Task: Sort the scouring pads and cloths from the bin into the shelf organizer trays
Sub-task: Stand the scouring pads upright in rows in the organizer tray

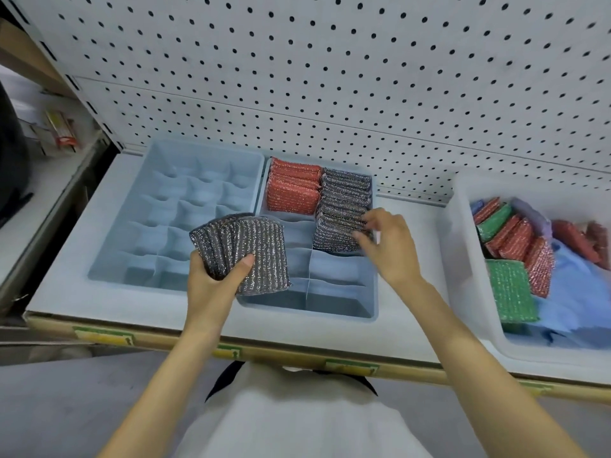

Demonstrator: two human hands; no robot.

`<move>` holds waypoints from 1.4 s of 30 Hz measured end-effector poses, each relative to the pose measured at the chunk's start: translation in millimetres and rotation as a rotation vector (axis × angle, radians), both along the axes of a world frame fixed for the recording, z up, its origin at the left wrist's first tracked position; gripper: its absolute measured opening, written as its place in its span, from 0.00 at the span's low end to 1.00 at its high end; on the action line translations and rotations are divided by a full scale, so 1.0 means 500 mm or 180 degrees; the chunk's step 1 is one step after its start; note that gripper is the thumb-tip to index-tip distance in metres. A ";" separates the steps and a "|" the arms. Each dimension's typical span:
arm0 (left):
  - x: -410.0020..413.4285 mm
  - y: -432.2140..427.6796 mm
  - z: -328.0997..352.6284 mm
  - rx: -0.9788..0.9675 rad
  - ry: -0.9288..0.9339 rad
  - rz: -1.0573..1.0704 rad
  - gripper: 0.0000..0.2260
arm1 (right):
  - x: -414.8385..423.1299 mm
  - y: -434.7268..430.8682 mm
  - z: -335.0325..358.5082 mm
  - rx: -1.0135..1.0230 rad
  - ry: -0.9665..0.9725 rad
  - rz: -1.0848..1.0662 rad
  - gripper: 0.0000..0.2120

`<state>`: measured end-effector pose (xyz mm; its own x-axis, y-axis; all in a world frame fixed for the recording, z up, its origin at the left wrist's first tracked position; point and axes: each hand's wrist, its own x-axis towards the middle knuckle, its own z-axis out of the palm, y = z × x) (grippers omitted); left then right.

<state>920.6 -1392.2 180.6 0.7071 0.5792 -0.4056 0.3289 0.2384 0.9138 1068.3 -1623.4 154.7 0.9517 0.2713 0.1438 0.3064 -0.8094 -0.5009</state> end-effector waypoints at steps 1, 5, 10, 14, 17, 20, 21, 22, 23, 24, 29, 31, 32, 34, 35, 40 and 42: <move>0.000 -0.001 0.002 -0.0053 0.0015 0.0023 0.21 | -0.007 -0.003 0.022 0.0480 0.0254 -0.0295 0.08; 0.004 -0.036 0.022 -0.0303 0.0027 -0.0194 0.24 | -0.095 0.030 0.117 0.1980 0.1919 -0.0331 0.06; 0.014 -0.097 0.037 -0.0618 -0.0076 -0.0323 0.26 | -0.164 0.074 0.126 0.2199 0.2529 -0.0356 0.09; 0.000 -0.091 0.028 -0.0730 0.0019 -0.0235 0.24 | -0.170 0.061 0.126 0.2261 0.2647 -0.0325 0.07; -0.004 -0.078 0.016 -0.0799 0.0072 -0.0158 0.13 | -0.176 0.060 0.123 0.2222 0.2693 -0.0375 0.09; -0.003 -0.081 0.009 -0.0454 0.0038 -0.0176 0.12 | -0.182 0.075 0.120 0.2595 0.2860 -0.0557 0.09; -0.003 -0.085 0.009 -0.0348 -0.0001 -0.0178 0.13 | -0.186 0.084 0.119 0.2655 0.2928 -0.0589 0.12; -0.002 -0.090 0.010 -0.0293 -0.0042 -0.0141 0.14 | -0.189 0.094 0.117 0.2632 0.2964 -0.0594 0.16; -0.002 -0.094 0.011 -0.0267 -0.0069 -0.0072 0.15 | -0.191 0.103 0.115 0.2588 0.2968 -0.0570 0.18; -0.002 -0.097 0.010 -0.0262 -0.0070 0.0021 0.16 | -0.191 0.112 0.114 0.2543 0.2965 -0.0537 0.19; -0.006 -0.089 0.003 -0.0249 -0.0124 0.0234 0.16 | -0.179 0.125 0.112 0.2318 0.3122 -0.0318 0.12; -0.008 -0.087 0.003 -0.0200 -0.0154 0.0213 0.15 | -0.180 0.125 0.111 0.2305 0.3171 -0.0238 0.07; -0.008 -0.086 0.003 -0.0181 -0.0162 0.0214 0.15 | -0.180 0.123 0.109 0.2310 0.3179 -0.0191 0.04; -0.006 -0.087 0.002 -0.0147 -0.0154 0.0255 0.14 | -0.181 0.121 0.106 0.2311 0.3170 -0.0128 0.02; -0.005 -0.087 0.001 -0.0119 -0.0144 0.0300 0.13 | -0.182 0.121 0.106 0.2357 0.3187 -0.0152 0.02; 0.001 -0.098 0.005 0.0242 0.0005 0.0635 0.11 | -0.199 0.130 0.113 0.3131 0.3583 -0.0275 0.22; 0.003 -0.101 0.015 0.0422 0.0000 0.0718 0.11 | -0.207 0.135 0.113 0.3310 0.3756 -0.0285 0.28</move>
